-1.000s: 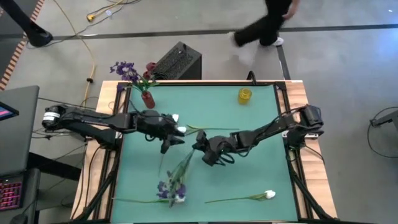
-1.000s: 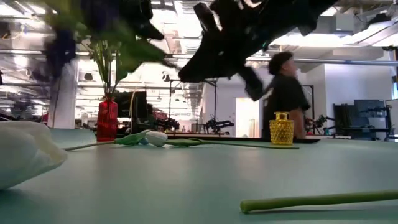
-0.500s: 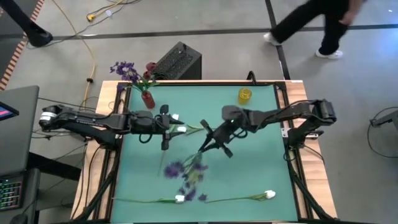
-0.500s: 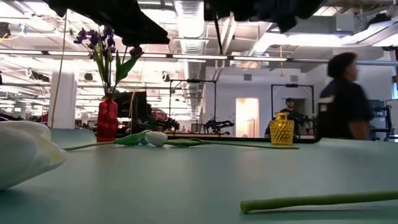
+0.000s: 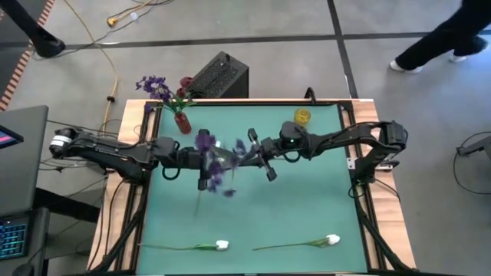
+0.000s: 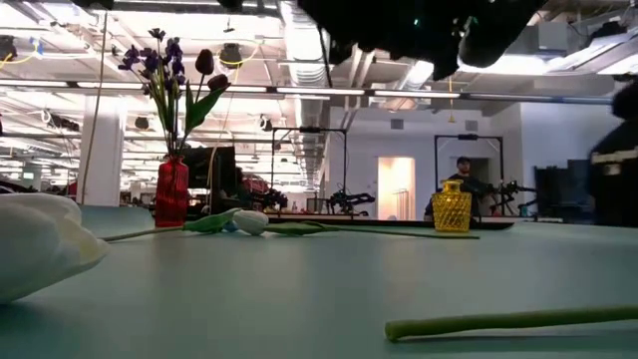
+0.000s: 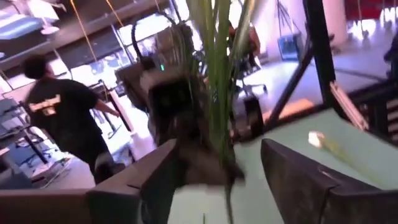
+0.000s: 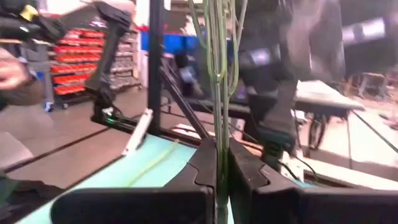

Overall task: Sort flowers into vase by color
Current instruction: Put the violet flowers into the red vase

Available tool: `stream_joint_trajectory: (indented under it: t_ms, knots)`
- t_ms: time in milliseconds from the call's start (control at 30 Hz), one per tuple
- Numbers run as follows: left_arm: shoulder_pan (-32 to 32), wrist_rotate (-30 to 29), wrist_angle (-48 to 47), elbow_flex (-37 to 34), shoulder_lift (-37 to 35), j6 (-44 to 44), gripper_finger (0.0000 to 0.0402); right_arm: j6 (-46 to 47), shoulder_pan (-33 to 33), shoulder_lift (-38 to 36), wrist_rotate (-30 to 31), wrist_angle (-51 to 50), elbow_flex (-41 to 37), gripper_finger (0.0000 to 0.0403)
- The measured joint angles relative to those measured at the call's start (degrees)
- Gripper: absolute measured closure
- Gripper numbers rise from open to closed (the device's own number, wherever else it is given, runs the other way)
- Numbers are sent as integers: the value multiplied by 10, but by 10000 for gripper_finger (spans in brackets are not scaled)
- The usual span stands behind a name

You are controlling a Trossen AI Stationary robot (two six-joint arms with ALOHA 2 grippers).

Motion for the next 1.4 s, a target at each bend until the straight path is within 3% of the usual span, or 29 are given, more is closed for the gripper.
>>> stream_joint_trajectory:
  t_ms: [133, 233, 367, 567, 767, 1000, 1167, 1400]
  knots:
    - [0, -34, 23, 0, 9, -39, 148, 3, 0, 27, 15, 25, 3, 362]
    - [1, -27, 26, 0, 19, -66, 135, 9, 1, 44, 34, 53, 3, 362]
    - [0, -26, 28, 0, 30, -82, 132, 7, -1, 45, 77, 44, 3, 362]
    - [1, -40, 45, 0, 34, -82, 136, 5, 0, 45, 83, 44, 3, 361]
    - [0, -76, 56, 0, 34, -104, 209, 5, -1, 45, 88, 44, 3, 359]
    - [0, -99, 53, 0, 34, -112, 378, 12, 3, 45, 88, 42, 3, 332]
    - [0, -99, 52, 0, 34, -127, 397, 17, -1, 41, 92, 51, 4, 288]
    - [1, -137, 39, 0, 27, -119, 400, 47, -13, 28, 96, 47, 5, 152]
